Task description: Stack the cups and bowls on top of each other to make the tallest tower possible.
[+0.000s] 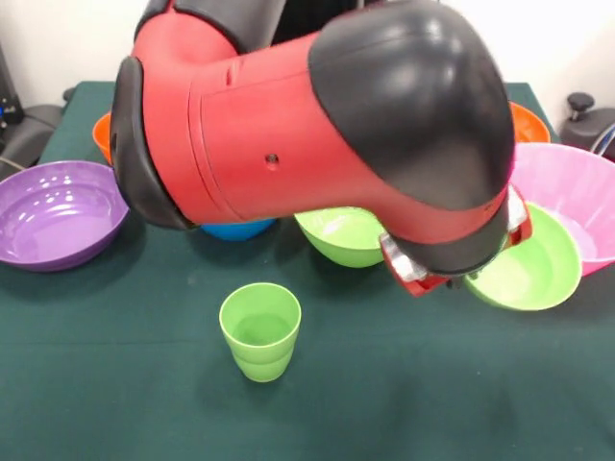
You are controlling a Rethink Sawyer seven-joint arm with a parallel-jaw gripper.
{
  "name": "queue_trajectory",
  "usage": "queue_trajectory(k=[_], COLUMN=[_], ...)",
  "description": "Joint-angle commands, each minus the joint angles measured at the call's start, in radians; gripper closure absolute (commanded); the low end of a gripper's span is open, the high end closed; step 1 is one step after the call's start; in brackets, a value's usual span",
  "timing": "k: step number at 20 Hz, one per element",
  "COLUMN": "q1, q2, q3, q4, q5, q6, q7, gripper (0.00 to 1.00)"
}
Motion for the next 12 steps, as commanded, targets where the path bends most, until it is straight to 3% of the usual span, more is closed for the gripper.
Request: queue_trajectory(k=[1, 6, 12], q1=[0.01, 0.019, -0.005], q2=[-0.112, -0.161, -0.179], q3=[-0.048, -0.067, -0.047], q4=[0.166, 0.169, 0.117], q5=[0.074, 0.095, 0.026], q6=[-0.027, -0.011, 0.014], q7=[-0.04, -0.037, -0.175], gripper=[1.0, 1.0, 1.0])
